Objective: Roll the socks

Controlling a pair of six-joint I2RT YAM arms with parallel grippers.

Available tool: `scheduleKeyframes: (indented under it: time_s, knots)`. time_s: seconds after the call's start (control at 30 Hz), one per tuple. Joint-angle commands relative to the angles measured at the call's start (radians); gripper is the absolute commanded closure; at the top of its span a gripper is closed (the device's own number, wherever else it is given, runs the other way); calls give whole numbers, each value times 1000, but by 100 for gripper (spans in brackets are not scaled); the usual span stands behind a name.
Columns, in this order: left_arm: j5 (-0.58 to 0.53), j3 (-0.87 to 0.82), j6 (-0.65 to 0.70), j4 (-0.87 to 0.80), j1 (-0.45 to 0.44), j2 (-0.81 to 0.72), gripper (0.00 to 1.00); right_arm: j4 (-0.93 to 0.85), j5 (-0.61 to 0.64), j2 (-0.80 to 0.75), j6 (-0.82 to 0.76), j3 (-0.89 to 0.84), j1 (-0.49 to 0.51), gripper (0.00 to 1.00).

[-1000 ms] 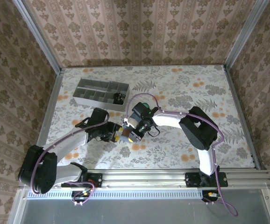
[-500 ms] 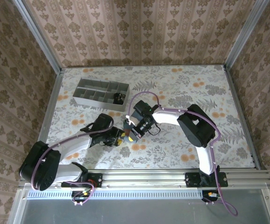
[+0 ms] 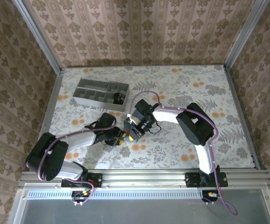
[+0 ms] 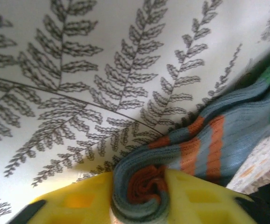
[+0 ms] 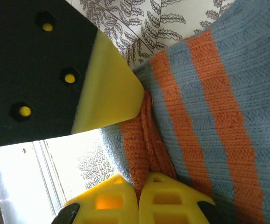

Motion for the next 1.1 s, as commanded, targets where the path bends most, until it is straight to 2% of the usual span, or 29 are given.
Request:
scheduleKeyframes:
  time_s: [0.0,0.1,0.2,0.3,0.4,0.47,0.53,0.63,0.73,0.93,1.07]
  knots:
    - [13,3,19,-180,-17,66,86,-113,123,70,7,-26,-13,100]
    - [9,14,9,-267,-19,70,100,-103,133,48,-17,-35,-9,100]
    - [24,13,-17,-316,-18,68,100,-91,146,9,-66,-50,-1,87]
    - [43,5,-60,-348,-17,62,100,-8,183,-97,-121,-107,14,66]
    - [44,29,-73,-436,-13,53,100,175,311,-310,-219,-258,67,57]
    - [32,62,-58,-501,-7,49,100,308,479,-458,-321,-375,134,51]
    - [28,89,-41,-542,0,53,100,361,618,-537,-415,-431,203,47]
    - [30,110,-20,-559,17,67,100,343,800,-560,-518,-434,303,47]
    - [37,124,2,-560,33,93,100,371,928,-528,-606,-442,397,48]
    - [46,152,43,-564,54,135,100,409,1027,-412,-704,-385,504,49]
    - [46,161,56,-565,63,146,100,428,1077,-331,-732,-347,519,52]
